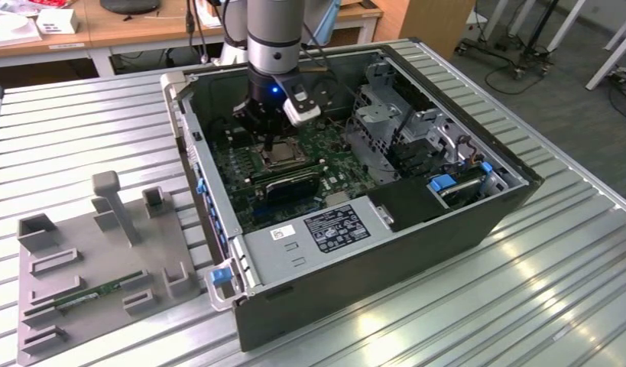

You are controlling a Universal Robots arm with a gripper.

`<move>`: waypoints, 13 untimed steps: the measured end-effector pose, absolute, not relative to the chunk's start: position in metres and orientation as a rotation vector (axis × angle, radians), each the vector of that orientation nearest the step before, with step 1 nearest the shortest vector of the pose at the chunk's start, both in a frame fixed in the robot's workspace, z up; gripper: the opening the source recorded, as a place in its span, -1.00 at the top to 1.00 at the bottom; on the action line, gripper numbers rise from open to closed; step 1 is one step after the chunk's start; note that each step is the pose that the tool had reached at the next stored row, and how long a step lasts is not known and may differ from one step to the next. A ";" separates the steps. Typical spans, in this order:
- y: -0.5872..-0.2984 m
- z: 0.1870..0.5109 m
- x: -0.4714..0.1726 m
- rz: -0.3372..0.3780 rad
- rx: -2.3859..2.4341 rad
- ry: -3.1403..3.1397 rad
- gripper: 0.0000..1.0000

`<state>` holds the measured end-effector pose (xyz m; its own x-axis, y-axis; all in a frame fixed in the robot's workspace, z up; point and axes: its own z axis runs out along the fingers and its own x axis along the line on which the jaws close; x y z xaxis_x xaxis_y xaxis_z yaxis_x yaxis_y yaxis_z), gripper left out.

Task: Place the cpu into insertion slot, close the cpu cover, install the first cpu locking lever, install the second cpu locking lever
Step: 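Close the cpu cover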

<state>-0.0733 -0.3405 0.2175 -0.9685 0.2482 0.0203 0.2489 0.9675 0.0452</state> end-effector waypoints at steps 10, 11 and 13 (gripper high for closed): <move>-0.340 0.216 -0.074 -0.074 -0.247 -3.120 0.79; -0.340 0.216 -0.074 -0.075 -0.247 -3.126 0.79; -0.340 0.215 -0.075 -0.077 -0.246 -3.141 0.79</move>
